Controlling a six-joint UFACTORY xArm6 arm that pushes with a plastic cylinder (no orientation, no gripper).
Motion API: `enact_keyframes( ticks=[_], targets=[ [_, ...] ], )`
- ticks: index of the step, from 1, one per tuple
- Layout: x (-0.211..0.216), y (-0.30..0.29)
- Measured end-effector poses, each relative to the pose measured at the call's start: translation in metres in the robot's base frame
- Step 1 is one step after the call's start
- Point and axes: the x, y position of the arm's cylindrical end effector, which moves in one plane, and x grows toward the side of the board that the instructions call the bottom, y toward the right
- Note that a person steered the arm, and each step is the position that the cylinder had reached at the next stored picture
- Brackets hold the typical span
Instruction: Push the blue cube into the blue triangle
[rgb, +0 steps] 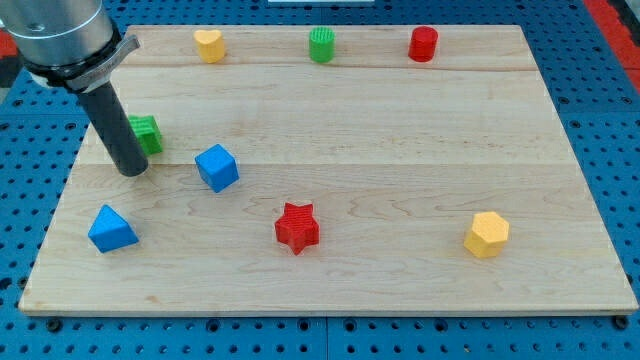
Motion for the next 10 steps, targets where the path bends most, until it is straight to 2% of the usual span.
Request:
enact_keyframes(
  ticks=[2,3,4,6,7,8,10],
  targets=[
    [-0.026,0.138],
    [-0.011,0.129],
    [0.027,0.104],
    [0.054,0.142],
    [0.065,0.067],
    [0.046,0.062],
    [-0.042,0.078]
  ],
)
